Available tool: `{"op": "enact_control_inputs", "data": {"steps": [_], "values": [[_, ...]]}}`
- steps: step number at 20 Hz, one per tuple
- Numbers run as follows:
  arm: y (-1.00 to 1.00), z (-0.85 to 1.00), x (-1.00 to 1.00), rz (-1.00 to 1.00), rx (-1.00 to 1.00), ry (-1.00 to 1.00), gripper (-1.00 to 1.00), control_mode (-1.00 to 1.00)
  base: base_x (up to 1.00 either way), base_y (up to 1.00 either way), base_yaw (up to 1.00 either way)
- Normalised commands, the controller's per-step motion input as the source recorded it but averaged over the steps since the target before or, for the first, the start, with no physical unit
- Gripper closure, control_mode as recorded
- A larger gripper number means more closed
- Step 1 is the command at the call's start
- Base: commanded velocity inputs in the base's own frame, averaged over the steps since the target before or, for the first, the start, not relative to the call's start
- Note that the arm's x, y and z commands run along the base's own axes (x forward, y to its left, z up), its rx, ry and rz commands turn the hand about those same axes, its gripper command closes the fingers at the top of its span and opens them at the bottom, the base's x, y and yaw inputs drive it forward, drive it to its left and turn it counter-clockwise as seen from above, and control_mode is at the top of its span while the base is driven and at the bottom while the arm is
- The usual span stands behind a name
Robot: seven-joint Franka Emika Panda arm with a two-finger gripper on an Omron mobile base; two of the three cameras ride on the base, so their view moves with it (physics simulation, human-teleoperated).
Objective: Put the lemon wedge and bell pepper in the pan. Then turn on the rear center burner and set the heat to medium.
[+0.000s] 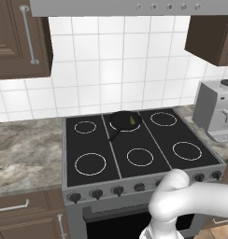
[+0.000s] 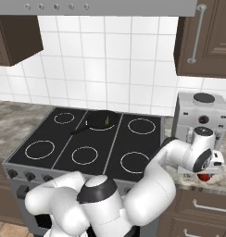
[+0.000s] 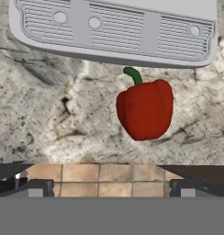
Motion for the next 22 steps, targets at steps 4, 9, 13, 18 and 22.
{"op": "enact_control_inputs", "data": {"steps": [4, 9, 13, 18, 22], "values": [[-0.04, -0.14, 0.14, 0.00, 0.00, 0.01, -1.00, -1.00, 0.00, 0.00, 0.00], [-0.08, -0.16, 0.12, 0.00, 0.00, 0.00, -1.00, -1.00, 0.00, 0.00, 0.00], [-0.12, -0.11, 0.16, 0.00, 0.00, 0.00, -1.00, -1.00, 0.00, 0.00, 0.00], [-0.17, -0.08, 0.18, 0.00, 0.00, 0.00, -1.00, -1.00, 0.00, 0.00, 0.00], [-0.15, -0.09, 0.15, 0.00, 0.00, 0.00, -1.00, -1.00, 0.00, 0.00, 0.00]]}}
